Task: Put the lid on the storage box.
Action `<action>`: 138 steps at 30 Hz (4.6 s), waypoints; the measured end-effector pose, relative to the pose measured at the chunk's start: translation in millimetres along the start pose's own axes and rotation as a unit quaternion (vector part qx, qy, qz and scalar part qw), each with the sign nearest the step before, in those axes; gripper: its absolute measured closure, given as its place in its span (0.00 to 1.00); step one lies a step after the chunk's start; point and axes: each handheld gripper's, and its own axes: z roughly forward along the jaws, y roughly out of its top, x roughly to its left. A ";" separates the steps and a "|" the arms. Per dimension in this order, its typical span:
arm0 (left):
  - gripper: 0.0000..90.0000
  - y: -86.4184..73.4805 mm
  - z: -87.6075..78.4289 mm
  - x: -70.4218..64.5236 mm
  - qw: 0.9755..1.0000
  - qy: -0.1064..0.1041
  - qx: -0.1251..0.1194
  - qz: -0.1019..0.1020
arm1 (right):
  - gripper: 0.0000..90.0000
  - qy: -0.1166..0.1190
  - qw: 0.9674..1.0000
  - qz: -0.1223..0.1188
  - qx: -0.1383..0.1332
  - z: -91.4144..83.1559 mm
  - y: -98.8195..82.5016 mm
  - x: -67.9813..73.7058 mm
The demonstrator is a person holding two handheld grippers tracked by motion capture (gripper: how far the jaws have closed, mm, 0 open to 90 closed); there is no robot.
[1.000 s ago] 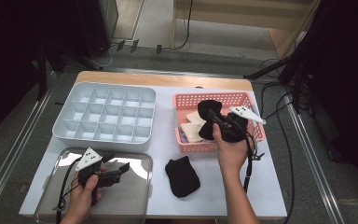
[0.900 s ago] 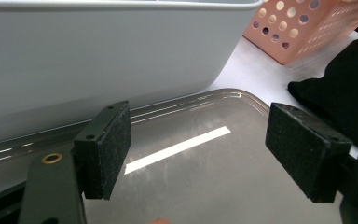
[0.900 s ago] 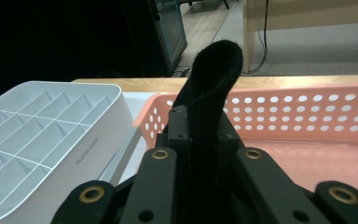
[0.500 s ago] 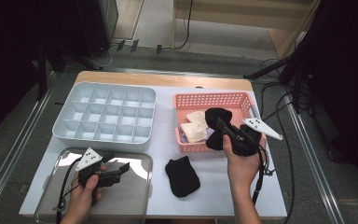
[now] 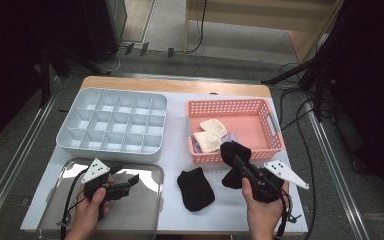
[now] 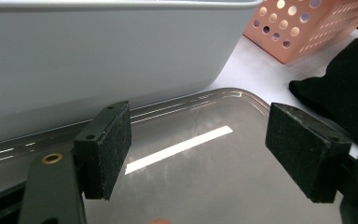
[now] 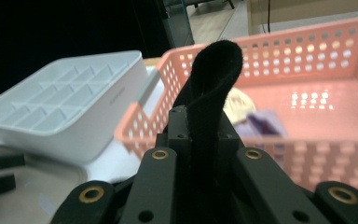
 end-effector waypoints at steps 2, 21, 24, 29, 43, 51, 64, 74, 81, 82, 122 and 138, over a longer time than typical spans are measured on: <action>0.26 0.0 0.1 -0.2 1.000 0.000 0.000 0.000 | 0.92 0.002 1.000 0.008 0.000 -4.8 -11.6 -3.3; 0.26 0.0 0.1 -1.6 1.000 0.007 -0.002 0.009 | 0.92 -0.101 0.991 0.081 0.026 -25.7 -62.1 -86.4; 0.26 -0.2 -0.3 -1.9 1.000 0.007 -0.004 0.006 | 0.85 -0.104 0.991 0.081 0.030 -25.9 -63.2 -94.4; 0.26 -1.7 -3.3 -4.5 1.000 0.016 -0.019 0.018 | 0.44 -0.103 0.993 0.054 0.007 -22.6 -59.7 -94.7; 0.26 -1.4 -2.7 -7.8 0.999 0.036 -0.016 0.032 | 0.35 -0.091 0.995 0.004 -0.046 -29.7 -28.2 -64.9; 0.26 1.9 -4.3 -13.1 0.998 0.047 -0.010 0.048 | 0.40 -0.053 0.998 -0.022 -0.037 -22.7 -28.8 -32.8; 0.25 12.8 -5.8 -28.6 0.998 0.032 -0.021 0.058 | 0.35 0.020 0.999 -0.023 0.041 12.3 -71.1 26.3; 0.25 12.0 -1.6 -39.8 0.998 0.015 -0.009 0.062 | 0.26 0.025 0.994 -0.039 0.097 33.1 -90.9 53.0; 0.25 12.0 -1.1 -46.6 0.998 0.003 -0.009 0.064 | 0.62 0.004 0.989 -0.051 0.136 42.7 -101.8 60.4; 0.25 12.2 -0.9 -48.9 0.998 0.001 -0.011 0.063 | 0.70 0.011 0.989 -0.048 0.141 42.5 -101.7 58.9; 0.24 12.6 19.1 -104.9 0.995 -0.036 0.020 0.096 | 0.54 0.070 0.994 -0.032 0.076 3.0 -85.8 39.3; 0.25 9.3 19.9 -104.7 0.995 -0.036 0.027 0.092 | 0.70 0.010 0.996 -0.038 0.084 -10.7 -89.9 22.4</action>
